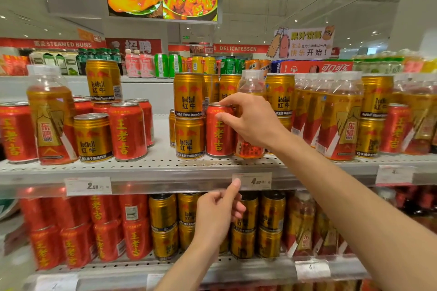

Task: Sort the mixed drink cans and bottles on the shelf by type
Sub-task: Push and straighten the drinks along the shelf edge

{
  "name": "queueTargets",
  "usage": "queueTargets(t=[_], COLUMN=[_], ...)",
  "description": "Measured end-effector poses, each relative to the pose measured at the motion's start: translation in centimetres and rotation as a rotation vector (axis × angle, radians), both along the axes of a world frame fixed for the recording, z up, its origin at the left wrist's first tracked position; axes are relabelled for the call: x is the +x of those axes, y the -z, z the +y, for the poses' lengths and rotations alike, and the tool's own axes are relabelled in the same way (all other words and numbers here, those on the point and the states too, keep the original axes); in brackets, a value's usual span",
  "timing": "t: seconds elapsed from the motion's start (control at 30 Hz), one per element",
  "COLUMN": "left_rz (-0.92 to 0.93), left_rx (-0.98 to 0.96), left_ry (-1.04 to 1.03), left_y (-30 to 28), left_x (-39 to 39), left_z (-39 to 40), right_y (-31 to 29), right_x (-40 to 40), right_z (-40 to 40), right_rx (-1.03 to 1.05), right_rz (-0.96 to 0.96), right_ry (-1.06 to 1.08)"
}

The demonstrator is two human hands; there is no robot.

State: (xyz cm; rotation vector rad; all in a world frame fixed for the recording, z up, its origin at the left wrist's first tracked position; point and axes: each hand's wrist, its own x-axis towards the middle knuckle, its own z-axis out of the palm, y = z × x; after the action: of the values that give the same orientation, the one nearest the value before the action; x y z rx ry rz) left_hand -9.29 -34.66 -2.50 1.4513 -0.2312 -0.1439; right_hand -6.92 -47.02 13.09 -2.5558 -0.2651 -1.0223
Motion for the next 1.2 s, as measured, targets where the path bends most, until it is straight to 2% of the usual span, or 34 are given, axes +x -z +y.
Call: queueTargets(t=[0.3,0.47,0.57,0.67,0.77,0.93,1.2], left_rz=[0.011,0.006,0.001,0.006,0.002,-0.006,-0.007], left_rx=[-0.020,-0.028,-0.031,-0.035,-0.029,-0.036,-0.038], left_ry=[-0.002,0.011,0.012,0.012,0.008,0.011,0.015], left_y=[0.0,0.0,0.0,0.0,0.0,-0.1,0.0], left_x=[-0.3,-0.3,-0.4,-0.4,-0.4,-0.4,-0.5], left_z=[-0.4,-0.8,-0.9,-1.0,-1.1,-1.0,-1.1], right_y=[0.6,1.1,2.0,3.7,5.1,5.4,5.4], right_x=[-0.5,-1.6,-2.4,-2.8,-3.1,-3.1,-3.1], right_z=[-0.3,-2.2,-4.0,-5.0,-4.4,-3.5,-3.7], right_rx=[0.040,0.132,0.206,0.221,0.146,0.052,0.050], right_rz=[-0.033,-0.215,-0.290,-0.243,-0.172,-0.093,-0.049], right_ry=[-0.076,-0.086,0.000,0.172,0.322,0.469,0.477])
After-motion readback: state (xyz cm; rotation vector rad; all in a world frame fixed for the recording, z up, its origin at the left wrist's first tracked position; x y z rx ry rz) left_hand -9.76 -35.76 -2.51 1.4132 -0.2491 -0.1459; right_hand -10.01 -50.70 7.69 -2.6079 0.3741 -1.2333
